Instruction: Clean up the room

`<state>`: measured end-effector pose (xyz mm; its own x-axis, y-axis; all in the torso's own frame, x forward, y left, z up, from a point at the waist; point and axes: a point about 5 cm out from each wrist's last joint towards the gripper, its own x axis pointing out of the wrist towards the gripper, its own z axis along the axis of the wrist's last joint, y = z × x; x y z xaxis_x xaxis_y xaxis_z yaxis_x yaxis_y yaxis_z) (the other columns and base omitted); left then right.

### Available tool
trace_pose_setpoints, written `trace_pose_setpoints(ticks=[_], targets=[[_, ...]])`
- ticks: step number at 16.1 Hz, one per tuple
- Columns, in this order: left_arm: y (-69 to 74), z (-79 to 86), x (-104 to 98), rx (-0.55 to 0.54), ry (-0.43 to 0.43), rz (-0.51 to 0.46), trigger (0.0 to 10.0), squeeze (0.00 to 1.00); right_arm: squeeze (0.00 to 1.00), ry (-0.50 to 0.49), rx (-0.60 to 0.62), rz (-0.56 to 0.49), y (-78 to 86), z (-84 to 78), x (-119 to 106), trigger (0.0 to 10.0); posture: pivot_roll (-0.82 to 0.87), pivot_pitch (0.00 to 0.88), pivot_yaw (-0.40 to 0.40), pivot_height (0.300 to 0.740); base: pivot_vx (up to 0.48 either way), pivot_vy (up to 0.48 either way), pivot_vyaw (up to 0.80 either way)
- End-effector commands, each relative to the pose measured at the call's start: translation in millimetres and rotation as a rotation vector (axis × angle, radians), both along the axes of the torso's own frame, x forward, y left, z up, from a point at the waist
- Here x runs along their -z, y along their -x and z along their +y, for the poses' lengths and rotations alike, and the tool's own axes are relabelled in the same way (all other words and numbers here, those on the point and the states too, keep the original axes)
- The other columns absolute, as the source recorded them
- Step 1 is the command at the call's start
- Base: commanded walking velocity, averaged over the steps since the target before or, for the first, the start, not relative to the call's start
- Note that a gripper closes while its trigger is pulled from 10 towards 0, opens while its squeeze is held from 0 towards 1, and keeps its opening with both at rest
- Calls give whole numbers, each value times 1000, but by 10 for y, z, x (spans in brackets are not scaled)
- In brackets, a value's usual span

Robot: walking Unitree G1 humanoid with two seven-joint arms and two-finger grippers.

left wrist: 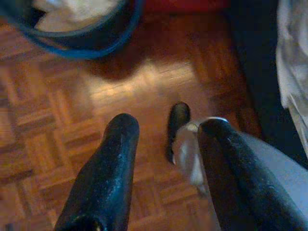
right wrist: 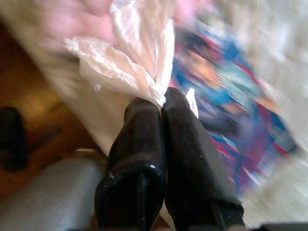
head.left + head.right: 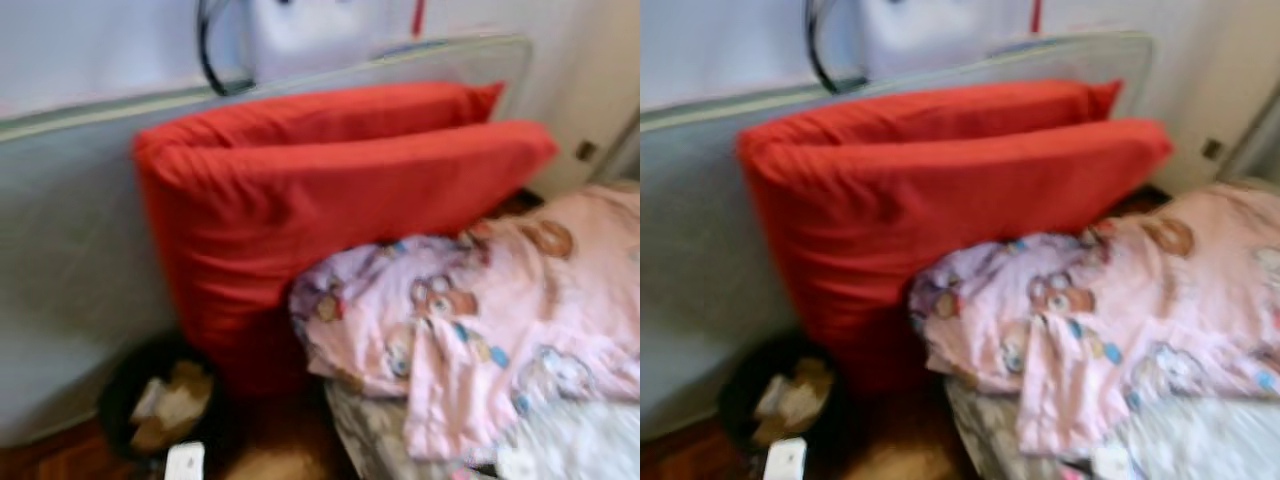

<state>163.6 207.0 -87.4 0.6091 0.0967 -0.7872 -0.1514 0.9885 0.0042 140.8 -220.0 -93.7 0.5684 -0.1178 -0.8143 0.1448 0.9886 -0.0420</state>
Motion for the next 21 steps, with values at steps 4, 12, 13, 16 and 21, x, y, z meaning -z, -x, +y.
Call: trace_pose_setpoints(ticks=[4, 12, 13, 16, 21], targets=[[68, -93, 52, 10, 18, 46, 10000, 0, 0, -11, -18, 16, -7, 375, 60, 10000, -27, 26, -10, 740, 0, 0, 200], [136, -34, 70, 8, 15, 66, 10000, 0, 0, -30, -26, 3, -69, 635, 56, 10000, -24, 27, -4, 740, 0, 0, 0], [158, -2, 73, 8, 11, 71, 10000, 0, 0, -28, -19, 5, -62, 571, 56, 10000, -23, 27, -2, 740, 0, 270, 0], [211, 42, 82, 15, 5, 78, 10000, 0, 0, -27, -12, 11, -52, 553, 60, 10000, -24, 22, 1, 740, 0, 274, 0], [193, 71, 67, 28, 2, 65, 10000, 0, 0, -31, -11, 14, -38, 543, 64, 10000, -28, 9, 5, 740, 0, 312, 0]])
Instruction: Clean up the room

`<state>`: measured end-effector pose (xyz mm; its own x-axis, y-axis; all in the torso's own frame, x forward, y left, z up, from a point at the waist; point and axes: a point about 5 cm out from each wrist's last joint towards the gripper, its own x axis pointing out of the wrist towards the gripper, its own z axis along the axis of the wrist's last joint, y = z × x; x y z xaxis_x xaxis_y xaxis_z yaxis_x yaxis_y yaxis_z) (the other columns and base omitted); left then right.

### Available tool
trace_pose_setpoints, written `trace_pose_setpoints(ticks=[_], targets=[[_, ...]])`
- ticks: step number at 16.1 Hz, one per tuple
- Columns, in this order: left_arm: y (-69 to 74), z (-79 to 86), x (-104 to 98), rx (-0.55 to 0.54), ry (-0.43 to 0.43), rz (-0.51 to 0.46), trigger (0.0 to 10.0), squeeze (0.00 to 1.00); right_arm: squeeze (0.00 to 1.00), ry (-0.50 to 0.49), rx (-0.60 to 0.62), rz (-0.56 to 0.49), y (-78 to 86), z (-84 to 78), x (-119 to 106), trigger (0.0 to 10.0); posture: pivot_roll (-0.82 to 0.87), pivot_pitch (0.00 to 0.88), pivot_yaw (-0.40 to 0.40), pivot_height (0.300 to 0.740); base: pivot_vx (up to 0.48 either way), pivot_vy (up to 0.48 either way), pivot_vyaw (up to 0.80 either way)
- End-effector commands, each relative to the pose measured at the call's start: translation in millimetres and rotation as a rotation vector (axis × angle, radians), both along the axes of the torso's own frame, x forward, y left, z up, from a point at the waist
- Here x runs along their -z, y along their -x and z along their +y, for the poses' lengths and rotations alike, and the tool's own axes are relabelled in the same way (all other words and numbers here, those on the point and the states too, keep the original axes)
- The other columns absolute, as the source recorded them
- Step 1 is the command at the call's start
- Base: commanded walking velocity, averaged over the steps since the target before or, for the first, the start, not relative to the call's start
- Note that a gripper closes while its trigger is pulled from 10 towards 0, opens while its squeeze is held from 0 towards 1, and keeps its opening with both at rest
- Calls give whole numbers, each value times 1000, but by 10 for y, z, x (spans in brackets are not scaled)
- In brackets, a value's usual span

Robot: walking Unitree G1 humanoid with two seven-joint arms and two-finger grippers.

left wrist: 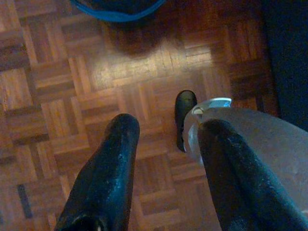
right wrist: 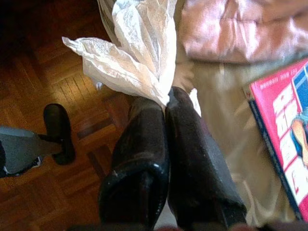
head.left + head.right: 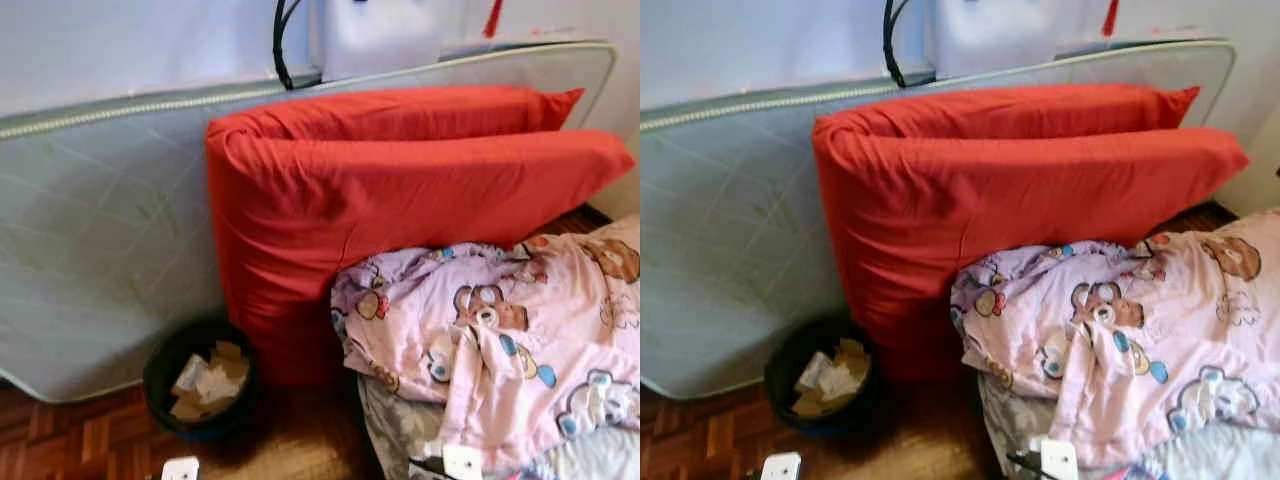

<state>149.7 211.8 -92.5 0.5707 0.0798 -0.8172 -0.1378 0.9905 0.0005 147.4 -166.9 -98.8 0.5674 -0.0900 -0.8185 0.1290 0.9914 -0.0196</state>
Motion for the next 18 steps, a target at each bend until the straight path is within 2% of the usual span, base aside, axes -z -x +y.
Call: trace_pose_setpoints(ticks=[1, 18], targets=[[3, -1, 2, 19, -9, 6, 10000, 0, 0, -7, 11, 12, 33, 4, 14, 10000, -28, 7, 6, 740, 0, 315, 0], [-61, -53, -11, 19, -4, -2, 10000, 0, 0, -5, 21, 15, 39, 8, 17, 10000, -23, 25, 4, 740, 0, 317, 0]])
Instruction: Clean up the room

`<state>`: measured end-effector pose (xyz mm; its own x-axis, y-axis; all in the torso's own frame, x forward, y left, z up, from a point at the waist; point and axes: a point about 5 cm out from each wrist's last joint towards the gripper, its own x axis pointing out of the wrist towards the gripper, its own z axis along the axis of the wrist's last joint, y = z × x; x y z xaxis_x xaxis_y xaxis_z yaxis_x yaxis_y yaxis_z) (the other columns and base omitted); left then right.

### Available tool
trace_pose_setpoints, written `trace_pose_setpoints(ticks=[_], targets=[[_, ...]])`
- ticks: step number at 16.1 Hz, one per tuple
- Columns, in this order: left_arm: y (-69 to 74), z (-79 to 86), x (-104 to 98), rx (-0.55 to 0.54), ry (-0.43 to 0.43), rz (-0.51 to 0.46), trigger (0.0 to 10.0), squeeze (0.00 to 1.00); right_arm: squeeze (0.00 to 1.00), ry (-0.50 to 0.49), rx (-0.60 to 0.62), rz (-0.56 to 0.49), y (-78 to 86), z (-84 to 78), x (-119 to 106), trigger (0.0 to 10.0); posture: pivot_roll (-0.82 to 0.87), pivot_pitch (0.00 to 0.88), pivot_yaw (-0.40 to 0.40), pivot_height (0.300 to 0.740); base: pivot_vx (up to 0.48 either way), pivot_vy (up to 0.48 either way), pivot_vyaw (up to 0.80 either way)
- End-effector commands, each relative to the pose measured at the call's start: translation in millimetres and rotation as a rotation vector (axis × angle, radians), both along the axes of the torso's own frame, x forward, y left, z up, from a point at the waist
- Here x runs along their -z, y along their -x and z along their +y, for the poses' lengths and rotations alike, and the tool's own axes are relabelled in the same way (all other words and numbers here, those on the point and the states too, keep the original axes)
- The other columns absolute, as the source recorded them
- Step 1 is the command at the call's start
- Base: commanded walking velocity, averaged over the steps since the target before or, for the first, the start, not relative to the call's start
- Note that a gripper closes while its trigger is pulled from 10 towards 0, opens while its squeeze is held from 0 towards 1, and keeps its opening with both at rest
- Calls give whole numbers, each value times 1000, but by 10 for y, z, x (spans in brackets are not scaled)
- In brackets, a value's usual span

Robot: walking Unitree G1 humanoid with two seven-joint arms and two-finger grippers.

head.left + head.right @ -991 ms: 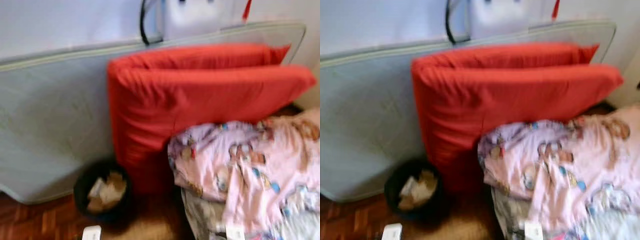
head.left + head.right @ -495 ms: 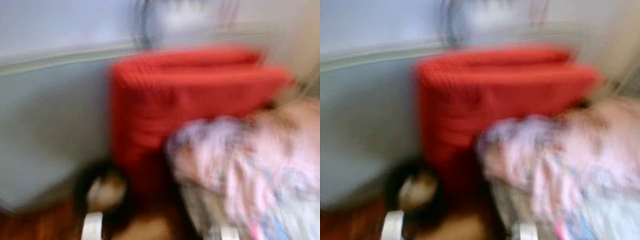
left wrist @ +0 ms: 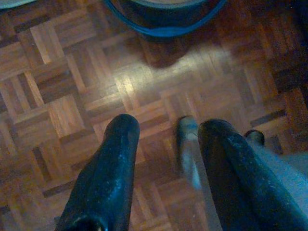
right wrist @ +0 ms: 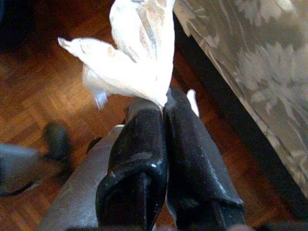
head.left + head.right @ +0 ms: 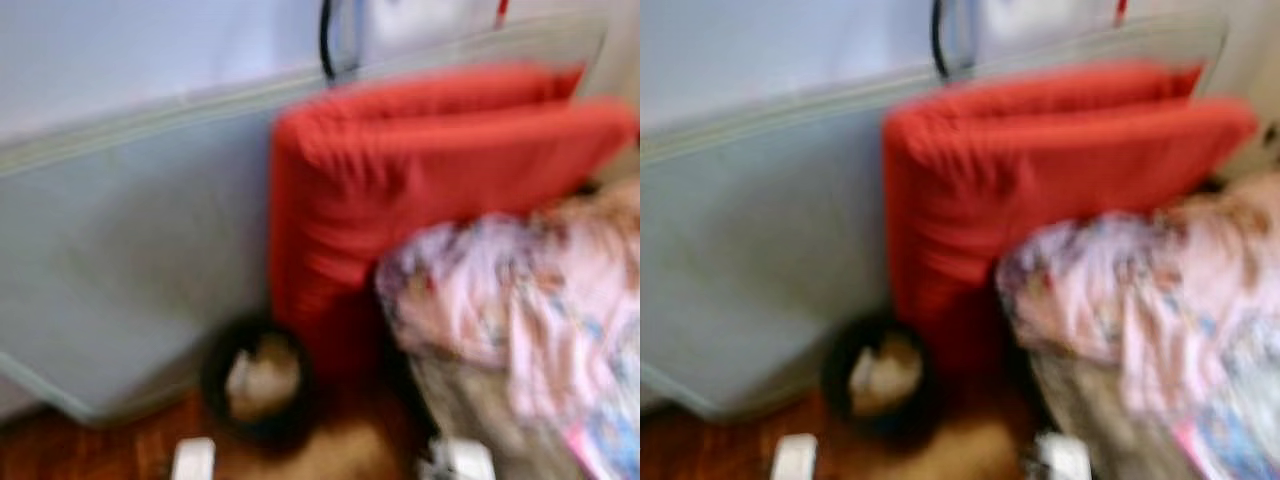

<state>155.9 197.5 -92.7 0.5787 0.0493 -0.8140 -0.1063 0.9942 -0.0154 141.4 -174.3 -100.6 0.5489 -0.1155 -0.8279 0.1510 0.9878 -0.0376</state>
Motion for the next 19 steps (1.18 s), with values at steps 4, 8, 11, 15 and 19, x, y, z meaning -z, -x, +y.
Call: trace_pose_setpoints(ticks=[4, 8, 11, 15, 19], targets=[[9, 94, -9, -13, -20, 8, 10000, 0, 0, -21, -4, -4, -22, 82, -1, 10000, -21, 27, 4, 740, 0, 317, 0], [10, 96, -10, -13, -21, 7, 10000, 0, 0, -21, -7, -4, -24, 79, -2, 10000, -18, 30, 3, 740, 0, 316, 0], [10, 115, -12, -13, -23, 8, 10000, 0, 0, -21, -6, -6, -25, 75, -3, 10000, -19, 29, 3, 740, 0, 315, 0], [35, 119, -1, -17, -23, 22, 10000, 0, 0, -23, -6, -6, -24, 74, -3, 10000, -19, 28, 3, 740, 0, 318, 0], [58, 103, 12, -16, -23, 30, 10000, 0, 0, -25, -7, -7, -24, 74, -3, 10000, -18, 29, 2, 740, 0, 318, 0]])
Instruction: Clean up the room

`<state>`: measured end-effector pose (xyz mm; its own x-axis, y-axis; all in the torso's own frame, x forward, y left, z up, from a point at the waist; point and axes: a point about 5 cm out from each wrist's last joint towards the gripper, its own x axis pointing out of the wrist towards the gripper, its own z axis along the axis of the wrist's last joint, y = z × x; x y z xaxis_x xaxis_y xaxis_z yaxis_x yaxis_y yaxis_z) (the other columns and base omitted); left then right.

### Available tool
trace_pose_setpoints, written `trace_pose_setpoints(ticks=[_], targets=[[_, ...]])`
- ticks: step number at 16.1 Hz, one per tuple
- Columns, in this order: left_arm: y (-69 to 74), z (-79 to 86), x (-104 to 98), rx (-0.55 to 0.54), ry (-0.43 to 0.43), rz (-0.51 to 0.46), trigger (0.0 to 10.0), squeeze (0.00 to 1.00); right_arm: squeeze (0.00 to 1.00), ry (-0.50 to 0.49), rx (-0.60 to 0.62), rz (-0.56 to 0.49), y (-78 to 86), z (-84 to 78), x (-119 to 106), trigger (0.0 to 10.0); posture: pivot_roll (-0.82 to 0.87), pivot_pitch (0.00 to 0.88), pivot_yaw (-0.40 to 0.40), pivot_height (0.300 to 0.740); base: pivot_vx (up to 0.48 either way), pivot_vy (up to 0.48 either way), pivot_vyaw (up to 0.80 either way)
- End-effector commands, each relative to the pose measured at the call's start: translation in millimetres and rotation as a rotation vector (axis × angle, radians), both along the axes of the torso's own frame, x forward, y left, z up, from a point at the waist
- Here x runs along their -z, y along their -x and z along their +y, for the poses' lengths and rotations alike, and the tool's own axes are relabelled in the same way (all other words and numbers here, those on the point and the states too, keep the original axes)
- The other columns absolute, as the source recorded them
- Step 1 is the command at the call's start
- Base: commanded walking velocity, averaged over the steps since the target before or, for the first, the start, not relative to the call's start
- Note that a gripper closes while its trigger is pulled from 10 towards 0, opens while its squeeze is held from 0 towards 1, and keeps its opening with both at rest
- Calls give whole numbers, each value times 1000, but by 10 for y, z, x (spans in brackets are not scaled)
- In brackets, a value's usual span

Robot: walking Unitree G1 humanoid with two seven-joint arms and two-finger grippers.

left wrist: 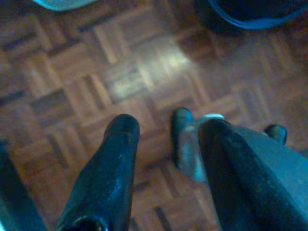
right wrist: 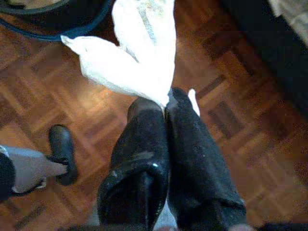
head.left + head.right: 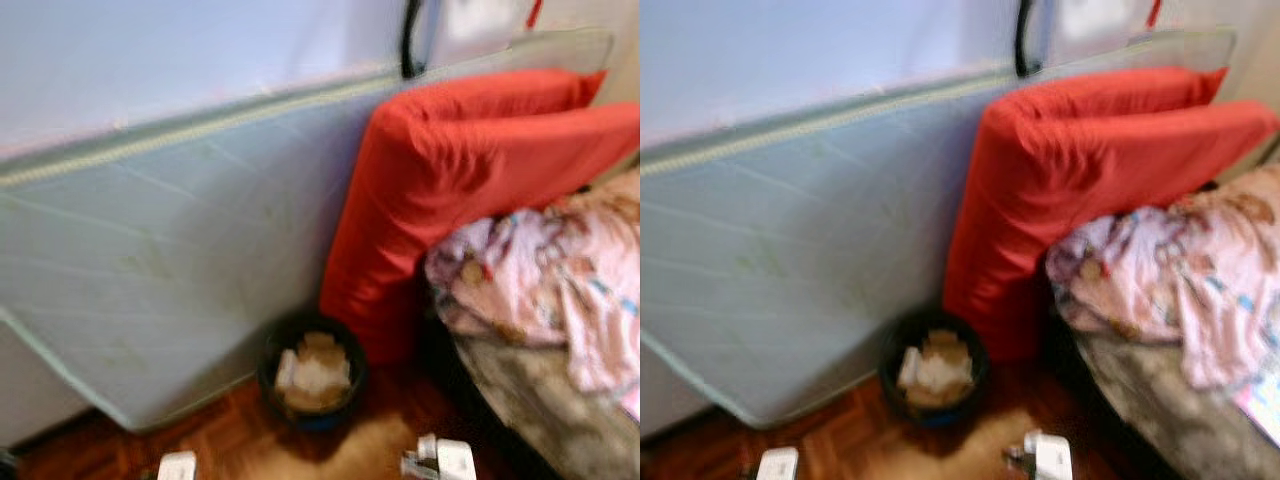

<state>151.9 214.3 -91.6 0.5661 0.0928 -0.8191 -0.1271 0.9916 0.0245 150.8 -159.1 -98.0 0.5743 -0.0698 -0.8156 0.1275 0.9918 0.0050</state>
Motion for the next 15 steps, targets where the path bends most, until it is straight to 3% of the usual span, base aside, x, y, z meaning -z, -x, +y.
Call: trace_pose_setpoints(ticks=[1, 5, 10, 15], targets=[[20, -70, 24, 4, 16, 17, 10000, 0, 0, 13, 16, 22, 69, -77, 23, 10000, -18, 29, 2, 740, 0, 319, 0], [36, -85, 32, 5, 16, 18, 10000, 0, 0, 13, 14, 21, 67, -73, 22, 10000, -17, 29, 3, 740, 0, 320, 0], [43, -73, 30, 8, 10, 11, 10000, 0, 0, 12, 12, 24, 69, -70, 24, 10000, -19, 25, 5, 740, 0, 0, 0], [-51, -77, -6, 7, 12, -13, 10000, 0, 0, 13, -12, 19, 58, -68, 19, 10000, -17, 22, 4, 740, 50, 0, 155]])
